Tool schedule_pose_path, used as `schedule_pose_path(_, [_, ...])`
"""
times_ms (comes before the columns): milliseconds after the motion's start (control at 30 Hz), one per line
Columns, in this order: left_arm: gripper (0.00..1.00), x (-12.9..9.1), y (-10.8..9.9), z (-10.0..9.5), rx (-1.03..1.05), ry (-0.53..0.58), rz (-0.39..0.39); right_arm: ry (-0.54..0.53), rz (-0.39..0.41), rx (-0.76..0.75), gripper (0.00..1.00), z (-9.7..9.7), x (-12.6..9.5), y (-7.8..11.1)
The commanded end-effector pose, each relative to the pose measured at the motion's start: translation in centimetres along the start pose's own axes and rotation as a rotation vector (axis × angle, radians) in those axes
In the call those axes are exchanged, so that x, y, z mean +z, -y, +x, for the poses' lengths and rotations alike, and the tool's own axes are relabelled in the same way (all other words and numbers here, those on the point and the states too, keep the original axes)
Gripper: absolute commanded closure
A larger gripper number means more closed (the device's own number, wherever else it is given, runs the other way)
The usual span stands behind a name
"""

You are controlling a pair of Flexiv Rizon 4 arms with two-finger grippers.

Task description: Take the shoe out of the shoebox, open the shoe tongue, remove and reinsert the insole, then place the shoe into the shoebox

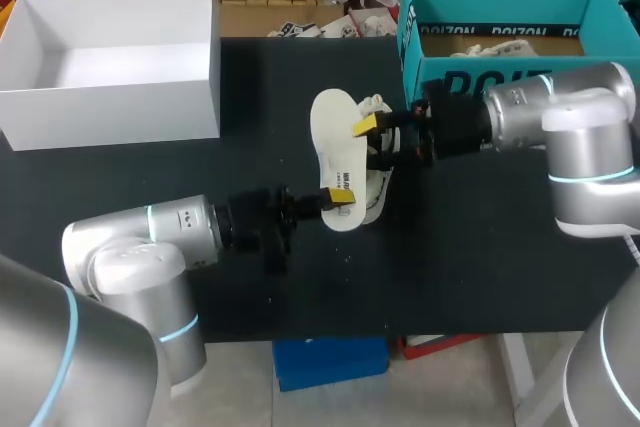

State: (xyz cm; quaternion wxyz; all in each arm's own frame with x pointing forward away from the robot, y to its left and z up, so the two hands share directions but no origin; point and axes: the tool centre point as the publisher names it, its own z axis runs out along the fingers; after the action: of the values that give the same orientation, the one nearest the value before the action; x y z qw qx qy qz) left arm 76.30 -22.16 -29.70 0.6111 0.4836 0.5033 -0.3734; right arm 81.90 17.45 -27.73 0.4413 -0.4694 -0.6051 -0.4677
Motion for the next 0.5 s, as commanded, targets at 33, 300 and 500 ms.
schedule_pose_path(33, [1.0, 0.1, 0.07, -0.07, 0.002, -0.005, -0.003, 0.009, 0.019, 0.005, 0.0, 0.28, 0.98, -0.32])
schedule_pose_path(300, [1.0, 0.1, 0.07, -0.07, 0.002, -0.005, -0.003, 0.03, 0.057, 0.025, 1.0, 0.47, 1.59, -0.35])
schedule_pose_path(500, [1.0, 0.1, 0.07, -0.07, 0.002, -0.005, -0.003, 0.03, 0.057, 0.025, 1.0, 0.47, 1.59, -0.35])
